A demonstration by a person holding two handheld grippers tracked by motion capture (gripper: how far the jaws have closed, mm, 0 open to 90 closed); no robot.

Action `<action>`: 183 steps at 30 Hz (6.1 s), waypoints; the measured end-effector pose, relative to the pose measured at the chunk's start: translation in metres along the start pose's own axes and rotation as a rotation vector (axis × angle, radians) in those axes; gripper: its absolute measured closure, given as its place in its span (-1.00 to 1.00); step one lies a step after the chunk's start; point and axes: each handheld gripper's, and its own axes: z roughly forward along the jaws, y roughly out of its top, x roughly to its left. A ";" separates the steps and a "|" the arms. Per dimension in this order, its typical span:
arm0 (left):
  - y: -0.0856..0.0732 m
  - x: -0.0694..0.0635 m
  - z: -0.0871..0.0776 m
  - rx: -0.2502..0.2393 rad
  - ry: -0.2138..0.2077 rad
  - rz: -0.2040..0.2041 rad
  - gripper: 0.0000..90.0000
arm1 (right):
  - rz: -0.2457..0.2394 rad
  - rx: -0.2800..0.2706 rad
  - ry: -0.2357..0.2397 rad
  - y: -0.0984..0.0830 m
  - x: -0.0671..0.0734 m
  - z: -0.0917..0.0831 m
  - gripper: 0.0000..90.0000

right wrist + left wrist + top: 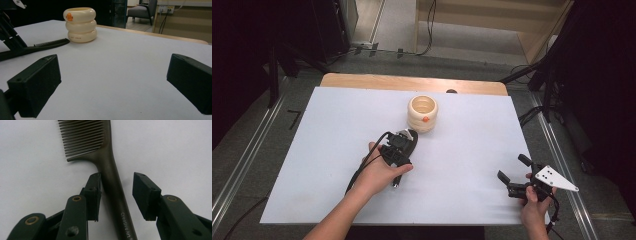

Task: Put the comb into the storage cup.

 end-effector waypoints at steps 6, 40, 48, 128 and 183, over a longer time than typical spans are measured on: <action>-0.001 0.000 0.002 0.001 0.010 -0.007 0.35 | 0.001 0.000 0.001 0.000 0.000 0.000 -1.00; -0.008 -0.004 0.009 -0.040 0.073 0.006 0.62 | 0.002 0.000 -0.002 0.000 0.000 0.000 -1.00; -0.010 0.000 0.008 -0.057 0.043 -0.001 0.62 | 0.003 0.000 -0.001 0.000 0.000 0.000 -1.00; -0.099 0.003 -0.026 -0.878 -0.075 0.103 0.63 | 0.118 0.128 0.277 0.099 0.109 0.111 -1.00; -0.099 -0.024 -0.019 -0.913 -0.091 0.192 0.63 | 0.378 0.210 0.438 0.103 0.155 0.167 0.65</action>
